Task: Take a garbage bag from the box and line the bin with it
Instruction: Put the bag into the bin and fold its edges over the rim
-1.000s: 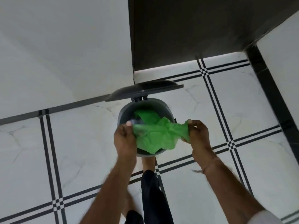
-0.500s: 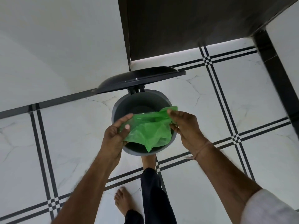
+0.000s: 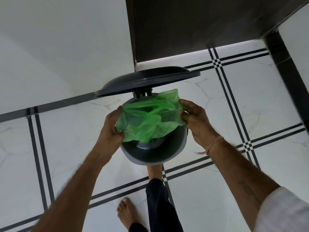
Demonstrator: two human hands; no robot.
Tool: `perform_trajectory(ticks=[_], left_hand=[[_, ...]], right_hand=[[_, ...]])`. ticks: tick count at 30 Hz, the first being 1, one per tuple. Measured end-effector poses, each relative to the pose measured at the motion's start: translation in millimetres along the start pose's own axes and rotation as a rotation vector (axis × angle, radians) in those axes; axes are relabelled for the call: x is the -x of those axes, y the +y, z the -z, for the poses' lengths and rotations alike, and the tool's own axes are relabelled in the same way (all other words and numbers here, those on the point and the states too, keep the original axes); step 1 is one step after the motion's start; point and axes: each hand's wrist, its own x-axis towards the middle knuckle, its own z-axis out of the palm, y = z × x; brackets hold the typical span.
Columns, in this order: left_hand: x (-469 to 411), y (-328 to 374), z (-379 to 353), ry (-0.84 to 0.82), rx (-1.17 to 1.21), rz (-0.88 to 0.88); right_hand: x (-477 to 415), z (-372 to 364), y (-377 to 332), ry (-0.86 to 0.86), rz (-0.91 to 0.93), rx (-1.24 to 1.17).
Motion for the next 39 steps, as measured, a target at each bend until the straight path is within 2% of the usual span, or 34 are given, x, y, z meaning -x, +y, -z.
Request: perform_trajectory(ticks=[4,8,11,14,16,19,20,22,26,29,32,34,39], left_hand=[[-2,-15,14,0.029,0.005,0.004],[10,-20,15,0.018,-0.218,-0.037],[18,-27,2,-0.048,-0.359,-0.018],[24,-34,-12,-0.007,-0.372,0.014],[25,-34,-16,0.091,-0.5,-0.033],[20,-21,-25,0.339,-0.753,-0.155],[15,-15,-30,0.35,-0.793,-0.214],[1,-10,-42,0.262,-0.812,-0.285],[-28,-7,-62,0.013,-0.55,-0.281],[-35,-3,-61,-0.073,-0.2,-0.142],[-31,0,-40,-0.042,0.224,0.063],[-30,-2,-23,0.004,0.431,0.126],[-37,-8,-2,0.123,0.535,0.206]], right_hand=[[0,12,14,0.142,-0.06,0.051],[4,22,18,0.218,-0.103,0.029],[8,24,17,0.193,-0.131,-0.08],[10,18,16,0.152,-0.145,-0.183],[11,13,14,0.127,-0.086,-0.179],[11,4,10,0.034,-0.026,-0.187],[11,2,9,-0.003,-0.039,-0.201],[13,-3,5,-0.069,-0.091,-0.243],[13,0,2,-0.149,-0.178,-0.381],[12,6,2,-0.111,-0.157,-0.425],[5,13,5,0.038,-0.056,-0.229],[-1,15,7,0.083,-0.02,-0.126],[-15,18,14,0.019,0.042,-0.051]])
